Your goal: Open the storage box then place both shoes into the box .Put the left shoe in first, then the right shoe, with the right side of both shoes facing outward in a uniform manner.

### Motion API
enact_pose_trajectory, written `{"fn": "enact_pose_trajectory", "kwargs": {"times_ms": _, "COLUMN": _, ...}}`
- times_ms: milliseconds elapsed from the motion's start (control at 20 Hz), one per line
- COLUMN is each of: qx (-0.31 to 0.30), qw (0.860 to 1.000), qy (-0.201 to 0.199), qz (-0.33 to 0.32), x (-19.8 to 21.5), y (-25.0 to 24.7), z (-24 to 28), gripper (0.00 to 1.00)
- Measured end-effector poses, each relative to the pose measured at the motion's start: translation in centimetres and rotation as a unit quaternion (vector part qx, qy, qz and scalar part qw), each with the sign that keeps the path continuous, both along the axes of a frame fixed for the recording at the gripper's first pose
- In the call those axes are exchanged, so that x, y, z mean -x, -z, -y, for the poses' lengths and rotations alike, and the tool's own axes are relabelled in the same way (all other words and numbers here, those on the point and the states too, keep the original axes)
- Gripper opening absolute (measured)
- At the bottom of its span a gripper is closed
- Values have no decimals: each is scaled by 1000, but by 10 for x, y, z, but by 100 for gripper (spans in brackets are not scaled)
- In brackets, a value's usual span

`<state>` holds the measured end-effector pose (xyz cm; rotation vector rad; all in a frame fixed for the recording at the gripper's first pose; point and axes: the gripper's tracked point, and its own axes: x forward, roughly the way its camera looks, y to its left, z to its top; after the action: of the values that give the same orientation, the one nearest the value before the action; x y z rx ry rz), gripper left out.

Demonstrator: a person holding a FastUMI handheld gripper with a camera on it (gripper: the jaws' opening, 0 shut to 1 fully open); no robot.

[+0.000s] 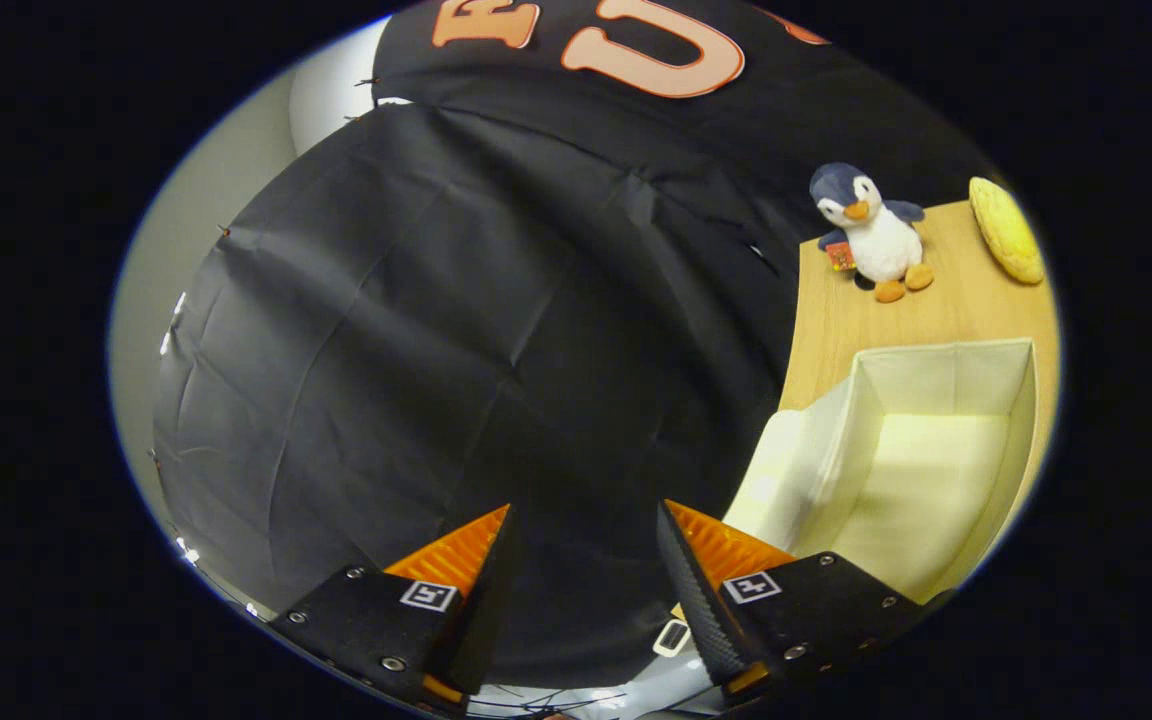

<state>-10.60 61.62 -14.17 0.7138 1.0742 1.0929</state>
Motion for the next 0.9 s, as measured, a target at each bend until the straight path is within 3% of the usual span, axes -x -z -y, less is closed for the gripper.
{"fn": "enact_pose_trajectory", "kwargs": {"times_ms": 200, "qx": 20, "qw": 999, "qy": 36, "qz": 35, "x": -23, "y": 4, "z": 51, "gripper": 92}}
{"fn": "enact_pose_trajectory", "kwargs": {"times_ms": 500, "qx": 61, "qw": 994, "qy": 86, "qz": 27, "x": -44, "y": 38, "z": 146, "gripper": 96}}
{"fn": "enact_pose_trajectory", "kwargs": {"times_ms": 750, "qx": 136, "qw": 982, "qy": 124, "qz": 34, "x": -59, "y": 79, "z": 232, "gripper": 96}}
{"fn": "enact_pose_trajectory", "kwargs": {"times_ms": 900, "qx": 202, "qw": 968, "qy": 143, "qz": 46, "x": -64, "y": 113, "z": 284, "gripper": 96}}
